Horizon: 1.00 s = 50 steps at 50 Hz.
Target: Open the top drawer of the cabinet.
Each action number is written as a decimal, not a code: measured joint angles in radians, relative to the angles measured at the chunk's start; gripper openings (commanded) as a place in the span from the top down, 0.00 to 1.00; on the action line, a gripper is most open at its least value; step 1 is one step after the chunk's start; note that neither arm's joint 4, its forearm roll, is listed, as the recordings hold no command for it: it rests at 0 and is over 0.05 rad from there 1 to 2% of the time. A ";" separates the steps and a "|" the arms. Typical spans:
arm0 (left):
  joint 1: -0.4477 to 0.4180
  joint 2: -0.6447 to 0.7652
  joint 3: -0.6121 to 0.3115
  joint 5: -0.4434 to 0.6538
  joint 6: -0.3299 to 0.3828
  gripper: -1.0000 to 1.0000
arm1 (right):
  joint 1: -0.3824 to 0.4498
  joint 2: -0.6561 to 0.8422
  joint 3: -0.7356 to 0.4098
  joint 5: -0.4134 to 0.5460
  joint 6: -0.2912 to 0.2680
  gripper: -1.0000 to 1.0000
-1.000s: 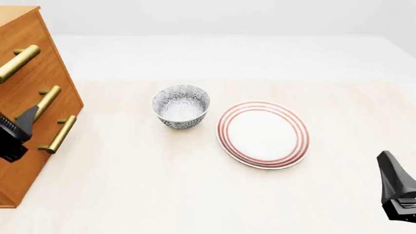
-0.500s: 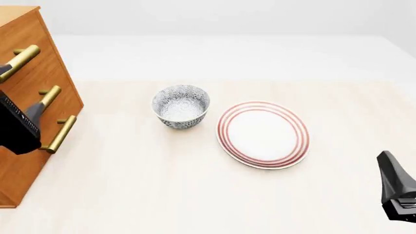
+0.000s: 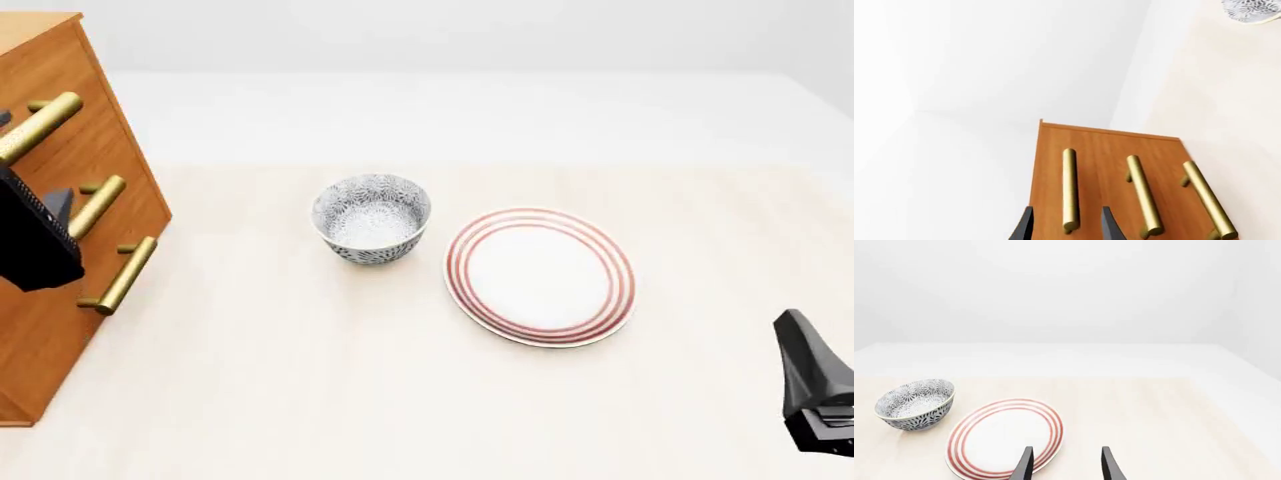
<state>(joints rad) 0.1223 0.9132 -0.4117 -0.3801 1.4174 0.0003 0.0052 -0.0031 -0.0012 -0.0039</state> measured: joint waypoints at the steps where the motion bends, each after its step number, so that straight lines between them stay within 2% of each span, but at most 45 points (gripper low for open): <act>1: 0.002 0.006 -0.003 -0.004 0.000 0.00 | 0.000 0.000 0.000 0.000 0.000 0.00; 21: 0.034 0.131 -0.055 -0.073 -0.008 0.00 | 0.000 0.000 0.000 0.000 0.000 0.00; 50: 0.090 0.263 -0.073 -0.181 -0.030 0.00 | 0.000 0.001 -0.001 0.000 0.000 0.00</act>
<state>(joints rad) 0.2118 1.1759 -0.4848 -0.5608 1.3872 0.0003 0.0058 -0.0042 -0.0009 -0.0039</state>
